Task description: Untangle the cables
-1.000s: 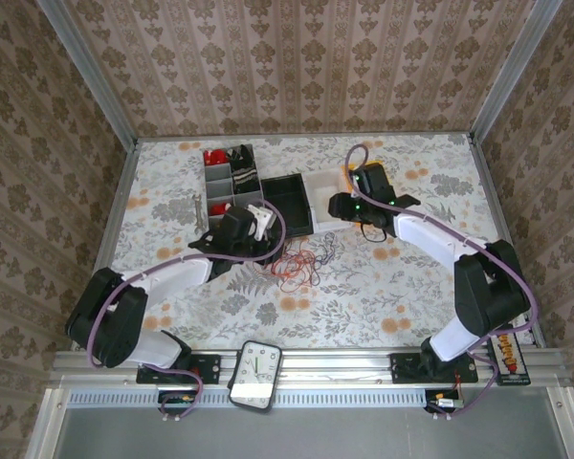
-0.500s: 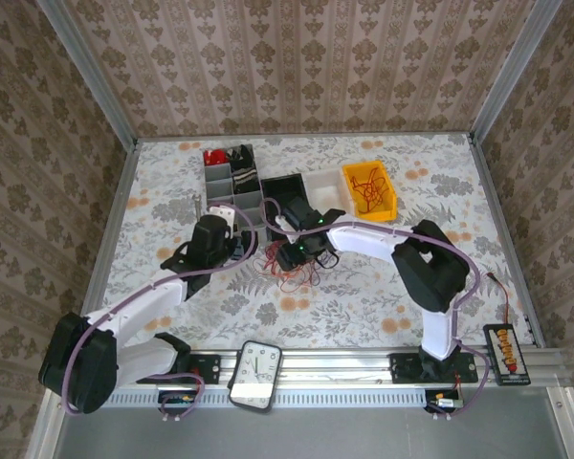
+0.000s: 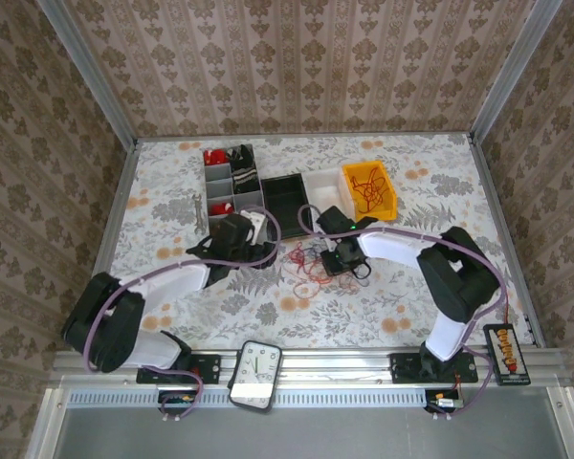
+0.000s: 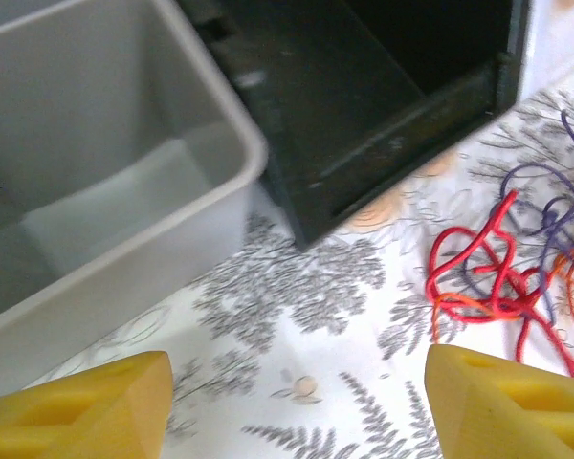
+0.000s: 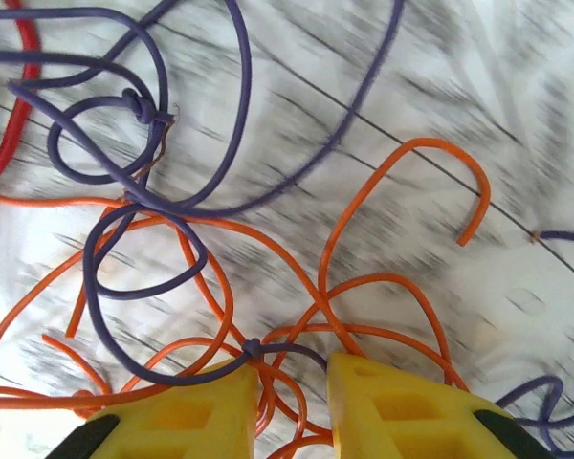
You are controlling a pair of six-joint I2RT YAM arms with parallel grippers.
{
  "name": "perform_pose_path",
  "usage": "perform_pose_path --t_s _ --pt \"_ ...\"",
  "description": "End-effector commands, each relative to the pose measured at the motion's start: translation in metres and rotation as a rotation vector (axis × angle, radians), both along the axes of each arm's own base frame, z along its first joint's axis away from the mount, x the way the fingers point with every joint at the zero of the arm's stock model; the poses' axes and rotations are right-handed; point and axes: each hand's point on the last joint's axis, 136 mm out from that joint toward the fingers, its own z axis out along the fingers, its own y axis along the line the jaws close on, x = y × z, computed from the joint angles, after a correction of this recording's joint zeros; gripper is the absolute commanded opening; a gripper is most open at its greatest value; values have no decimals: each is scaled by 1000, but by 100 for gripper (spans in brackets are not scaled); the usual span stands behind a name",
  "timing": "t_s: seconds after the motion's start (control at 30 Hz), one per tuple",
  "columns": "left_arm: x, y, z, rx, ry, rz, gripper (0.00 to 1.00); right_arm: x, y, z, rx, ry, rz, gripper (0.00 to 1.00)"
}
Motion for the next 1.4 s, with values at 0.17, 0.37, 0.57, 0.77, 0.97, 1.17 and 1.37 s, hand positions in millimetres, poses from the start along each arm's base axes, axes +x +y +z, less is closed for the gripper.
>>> perform_pose_path --t_s 0.17,0.37,0.57,0.77,0.97,1.17,1.37 --pt "-4 -65 2 -31 29 -288 67 -20 -32 -8 -2 68 -125 28" --pt "2 -103 10 -105 54 -418 57 -18 -29 -3 17 62 -126 27" --pt "-1 -133 3 -122 98 -516 45 -18 -33 1 15 46 -133 26" --pt "6 -145 -9 -128 136 -524 33 -16 -36 1 22 21 -149 26" --pt "11 -152 -18 -134 147 -531 32 -18 -37 0 25 21 -157 26" --pt "16 -160 -25 -127 156 -534 28 -17 -38 0 26 16 -155 26" --pt "13 -161 -34 -123 193 -544 17 -16 -39 3 30 0 -159 26"
